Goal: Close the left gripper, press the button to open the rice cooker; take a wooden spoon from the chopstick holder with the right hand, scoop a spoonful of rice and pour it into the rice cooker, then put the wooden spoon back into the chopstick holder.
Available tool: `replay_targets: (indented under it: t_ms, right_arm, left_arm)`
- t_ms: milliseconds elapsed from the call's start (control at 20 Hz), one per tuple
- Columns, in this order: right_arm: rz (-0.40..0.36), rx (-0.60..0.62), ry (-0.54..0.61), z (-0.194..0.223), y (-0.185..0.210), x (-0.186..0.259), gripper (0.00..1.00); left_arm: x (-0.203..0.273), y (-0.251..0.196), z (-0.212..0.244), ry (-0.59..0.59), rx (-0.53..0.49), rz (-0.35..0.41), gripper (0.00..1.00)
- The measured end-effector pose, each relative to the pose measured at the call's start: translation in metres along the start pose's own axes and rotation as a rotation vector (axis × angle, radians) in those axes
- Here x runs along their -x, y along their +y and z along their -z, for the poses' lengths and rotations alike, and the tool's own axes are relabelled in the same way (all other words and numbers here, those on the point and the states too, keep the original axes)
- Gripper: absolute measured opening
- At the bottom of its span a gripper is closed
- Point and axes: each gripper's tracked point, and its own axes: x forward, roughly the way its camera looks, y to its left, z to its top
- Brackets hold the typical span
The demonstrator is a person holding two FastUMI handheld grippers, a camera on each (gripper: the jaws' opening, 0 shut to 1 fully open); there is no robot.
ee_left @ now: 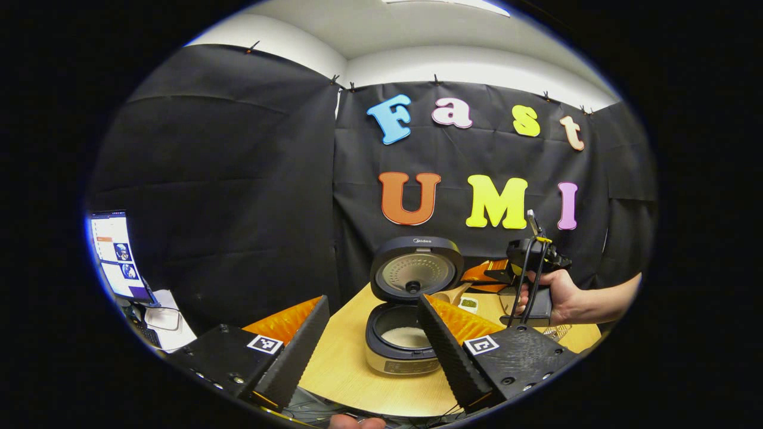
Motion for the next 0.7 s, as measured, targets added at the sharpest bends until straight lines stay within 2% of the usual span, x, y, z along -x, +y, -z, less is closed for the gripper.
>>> replay_targets:
  t_ms: [350,500,700]
  right_arm:
    - [0.105,0.336,-0.083,-0.005,0.012,-0.002,0.16]
    - [0.108,0.48,-0.111,-0.002,0.028,-0.002,0.15]
    - [0.098,0.596,-0.136,0.001,0.047,0.0,0.16]
  left_arm:
    - [0.009,0.019,0.01,0.015,0.038,-0.032,0.95]
    - [0.011,0.023,0.018,0.031,0.036,-0.036,0.95]
    - [0.013,0.027,0.02,0.033,0.05,-0.042,0.95]
